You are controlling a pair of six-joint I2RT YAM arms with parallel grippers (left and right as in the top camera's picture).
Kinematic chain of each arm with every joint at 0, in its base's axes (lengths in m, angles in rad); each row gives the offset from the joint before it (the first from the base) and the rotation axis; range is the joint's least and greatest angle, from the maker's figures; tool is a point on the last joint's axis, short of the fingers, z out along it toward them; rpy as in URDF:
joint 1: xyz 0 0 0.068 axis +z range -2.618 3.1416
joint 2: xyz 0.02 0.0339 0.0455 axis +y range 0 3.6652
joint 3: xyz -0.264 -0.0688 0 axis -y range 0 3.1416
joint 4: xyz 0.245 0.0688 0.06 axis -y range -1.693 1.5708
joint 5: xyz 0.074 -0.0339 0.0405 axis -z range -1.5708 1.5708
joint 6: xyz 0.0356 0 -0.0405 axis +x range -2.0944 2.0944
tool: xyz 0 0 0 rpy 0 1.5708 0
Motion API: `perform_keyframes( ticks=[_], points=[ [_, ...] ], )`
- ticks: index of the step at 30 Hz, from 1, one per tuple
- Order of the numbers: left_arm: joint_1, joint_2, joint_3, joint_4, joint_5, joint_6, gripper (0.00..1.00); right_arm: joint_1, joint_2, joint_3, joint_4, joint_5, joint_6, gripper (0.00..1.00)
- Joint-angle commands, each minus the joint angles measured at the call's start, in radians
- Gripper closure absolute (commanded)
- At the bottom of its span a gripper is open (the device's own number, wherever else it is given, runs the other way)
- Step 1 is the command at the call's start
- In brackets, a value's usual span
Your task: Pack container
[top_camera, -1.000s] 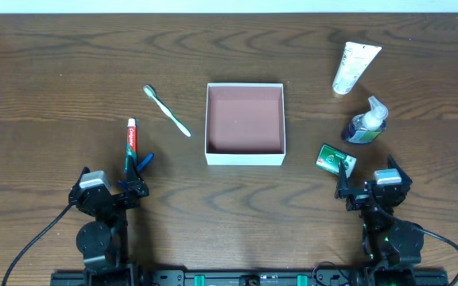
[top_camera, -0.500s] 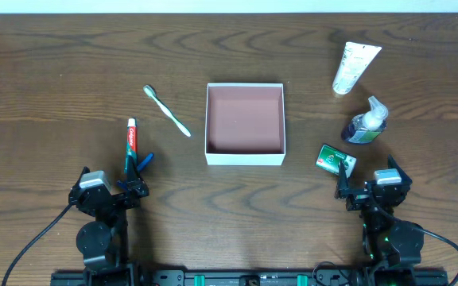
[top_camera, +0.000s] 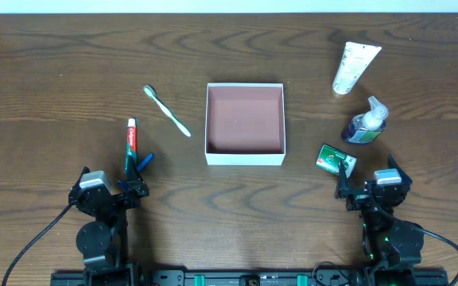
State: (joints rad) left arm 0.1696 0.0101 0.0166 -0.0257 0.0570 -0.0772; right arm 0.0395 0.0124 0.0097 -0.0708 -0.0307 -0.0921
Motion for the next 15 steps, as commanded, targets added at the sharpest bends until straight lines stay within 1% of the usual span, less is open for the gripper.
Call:
perform_keyframes(
  ticks=[1, 3, 5, 11, 15],
  points=[
    [0.006, -0.006, -0.013, -0.041, 0.011, 0.013, 0.02, -0.015, -0.008, -0.004, -0.001, 0.004, -0.014, 0.01],
    [0.006, -0.006, -0.013, -0.041, 0.011, 0.013, 0.02, -0.015, -0.008, -0.004, -0.001, 0.004, -0.014, 0.01],
    [0.006, -0.006, -0.013, -0.041, 0.011, 0.013, 0.02, -0.015, -0.008, -0.004, 0.018, 0.035, -0.047, 0.01],
    [0.006, -0.006, -0.013, -0.041, 0.011, 0.013, 0.02, -0.015, -0.008, -0.004, 0.004, 0.045, -0.048, 0.01],
    [0.006, -0.006, -0.013, -0.041, 0.011, 0.014, 0.02, -0.015, -0.008, -0.004, 0.109, 0.077, -0.031, 0.01]
  ],
)
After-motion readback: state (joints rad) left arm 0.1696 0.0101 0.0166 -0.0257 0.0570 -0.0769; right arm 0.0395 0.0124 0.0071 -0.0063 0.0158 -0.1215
